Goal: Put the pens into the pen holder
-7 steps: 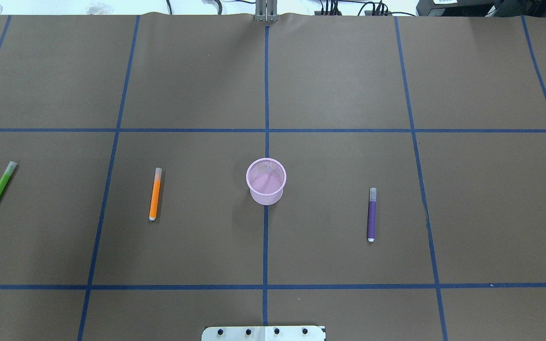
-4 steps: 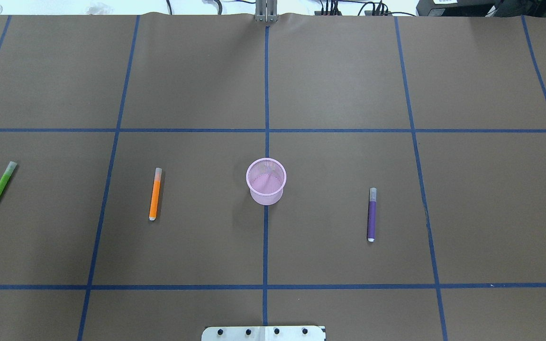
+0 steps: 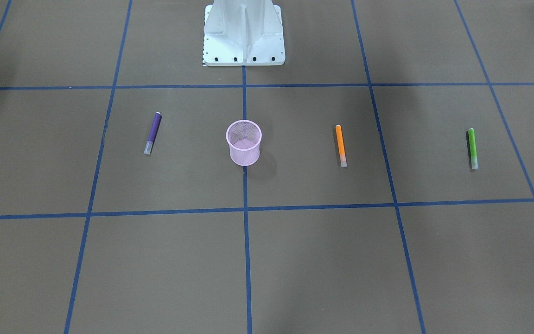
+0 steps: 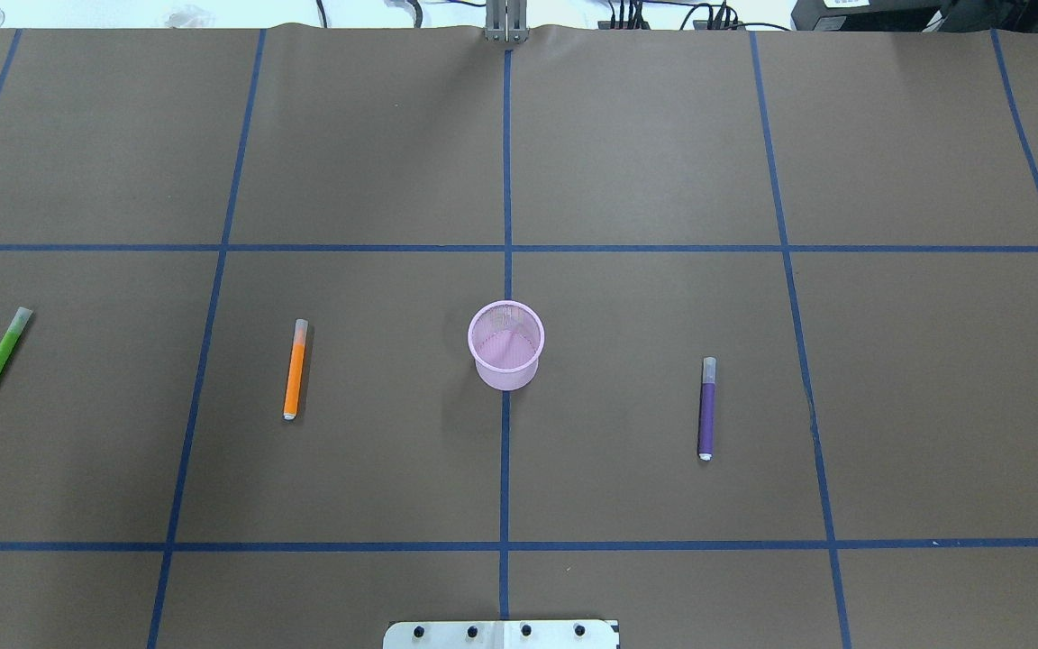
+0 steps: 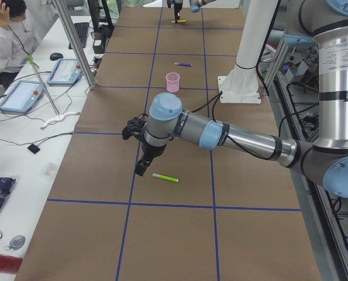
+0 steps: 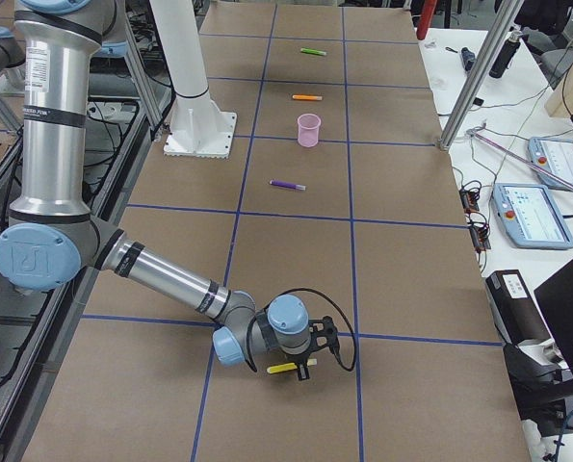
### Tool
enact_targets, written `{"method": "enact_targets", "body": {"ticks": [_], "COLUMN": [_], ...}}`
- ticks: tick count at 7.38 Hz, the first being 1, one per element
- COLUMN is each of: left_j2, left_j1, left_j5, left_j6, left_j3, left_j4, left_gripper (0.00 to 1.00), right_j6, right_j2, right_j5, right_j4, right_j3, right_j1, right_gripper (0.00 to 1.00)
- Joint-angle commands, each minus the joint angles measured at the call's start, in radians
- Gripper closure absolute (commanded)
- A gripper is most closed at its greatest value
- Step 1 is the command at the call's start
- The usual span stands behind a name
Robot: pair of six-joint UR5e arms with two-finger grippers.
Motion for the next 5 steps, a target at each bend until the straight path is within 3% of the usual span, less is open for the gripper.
{"method": "enact_targets", "body": {"ticks": [1, 2, 4, 5], "left_j2": [0.0, 0.0, 0.0, 0.0], "left_j1": [0.0, 0.0, 0.001, 0.002], "left_j5": [0.0, 0.0, -0.002, -0.017], "left_j6": [-0.002, -0.002, 0.002, 0.0], "left_j3": [0.001, 0.001, -0.001, 0.004], "left_j4": [0.0, 0.0, -0.033, -0.064], "left_gripper": [0.0, 0.0, 0.0, 0.0], "right_j6": [0.004, 0.031, 0.307, 0.33], "right_j2": [0.001, 0.003, 0.036, 0.08], "right_j5": [0.006, 0.004, 0.007, 0.009], "right_j4": [-0.001, -0.001, 0.004, 0.042], "right_j3": [0.063, 0.121, 0.332, 0.397], "right_j1": [0.003, 0.003, 0.002, -0.039], "right_gripper": [1.0, 1.0, 1.0, 1.0]}}
